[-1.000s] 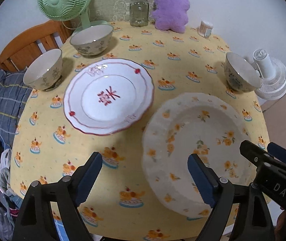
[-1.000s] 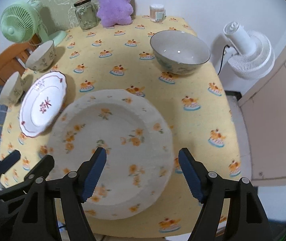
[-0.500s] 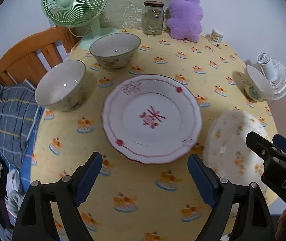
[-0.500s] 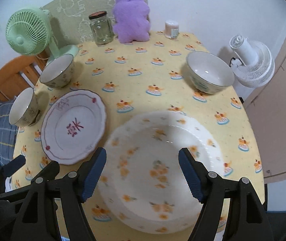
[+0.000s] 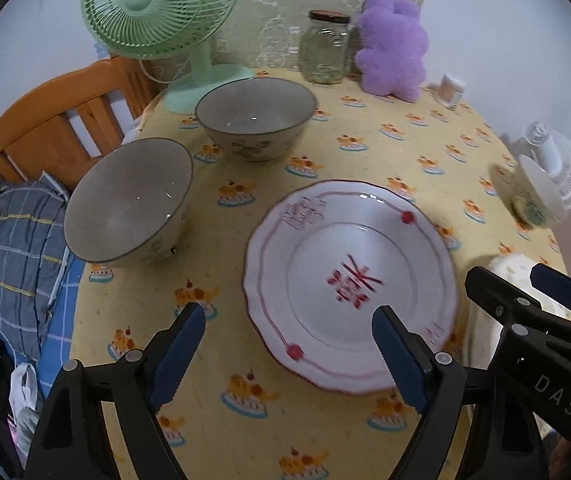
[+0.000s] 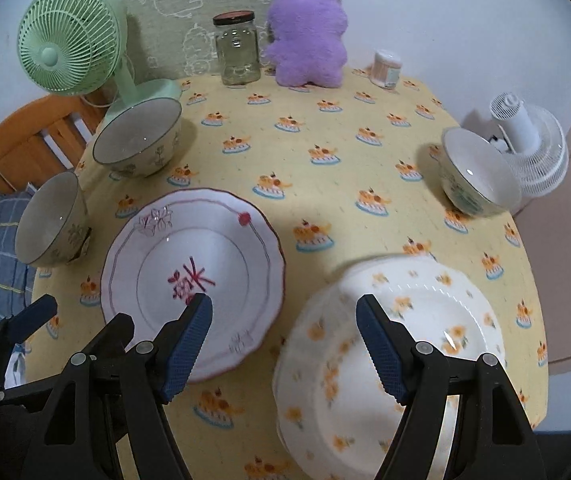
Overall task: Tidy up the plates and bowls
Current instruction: 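Move both grippers to the red-rimmed white plate and grasp its rim, then lift the red-rimmed plate with both grippers and carry it over the orange-flower plate stack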
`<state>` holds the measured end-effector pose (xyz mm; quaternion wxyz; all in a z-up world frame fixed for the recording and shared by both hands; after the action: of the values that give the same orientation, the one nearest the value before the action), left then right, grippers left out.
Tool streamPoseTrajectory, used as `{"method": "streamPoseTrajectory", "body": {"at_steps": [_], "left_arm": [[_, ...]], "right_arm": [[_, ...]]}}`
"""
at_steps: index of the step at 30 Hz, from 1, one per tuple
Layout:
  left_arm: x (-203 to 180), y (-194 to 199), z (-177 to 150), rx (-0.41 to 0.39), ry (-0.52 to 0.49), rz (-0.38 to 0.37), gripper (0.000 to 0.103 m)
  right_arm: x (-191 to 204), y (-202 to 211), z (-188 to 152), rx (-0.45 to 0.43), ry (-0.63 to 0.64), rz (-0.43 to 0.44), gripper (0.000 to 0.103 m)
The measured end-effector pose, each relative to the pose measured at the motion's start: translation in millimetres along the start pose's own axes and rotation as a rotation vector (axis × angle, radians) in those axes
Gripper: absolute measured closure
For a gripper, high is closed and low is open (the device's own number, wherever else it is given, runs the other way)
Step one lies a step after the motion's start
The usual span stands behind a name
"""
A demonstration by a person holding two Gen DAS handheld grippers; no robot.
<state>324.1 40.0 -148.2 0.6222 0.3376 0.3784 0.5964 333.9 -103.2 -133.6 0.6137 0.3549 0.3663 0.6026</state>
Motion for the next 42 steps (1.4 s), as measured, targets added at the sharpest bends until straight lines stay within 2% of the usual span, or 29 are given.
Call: {"method": "streamPoseTrajectory", "body": {"at_steps": [6, 13, 17, 22, 28, 32, 42], "left_arm": [[16, -29, 7, 0.03, 0.051, 0.045, 0.018], [19, -57, 6, 0.083, 0.079, 0.061, 0.027], [17, -70, 1, 0.129, 0.079, 0.056, 0.038], [12, -71, 4, 0.121, 0.06, 0.054, 0.041], [9, -72, 5, 0.128, 0.045, 0.046, 0.045], [15, -68, 1, 0.15, 0.035, 0.065, 0.045], [37, -49, -38, 0.206, 0.045, 0.057, 0.045]], "right_arm": [[15, -35, 18, 0.011, 0.053, 0.01, 0.026], [26, -71, 24, 0.055, 0.083, 0.038, 0.026], [27, -86, 21, 0.089, 0.083, 0.045, 0.031], [29, -97, 19, 0.12, 0.082, 0.055, 0.044], [29, -99, 18, 0.132, 0.08, 0.027, 0.046], [34, -95, 11, 0.162, 0.073, 0.045, 0.046], [57, -76, -28, 0.24, 0.081, 0.091, 0.046]]}}
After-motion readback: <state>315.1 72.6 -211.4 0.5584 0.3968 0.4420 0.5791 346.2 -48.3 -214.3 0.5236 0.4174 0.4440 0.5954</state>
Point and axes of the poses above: each gripper's, at about its wrist camera, not at the fingertips, and y roughly against the way its jaws point, x to its left, z to its top, the point moved 10 cm from there along -y, roughly the way its jaws point, and after that the axes turned 3 degrees about -z, right-handed, at the moved point
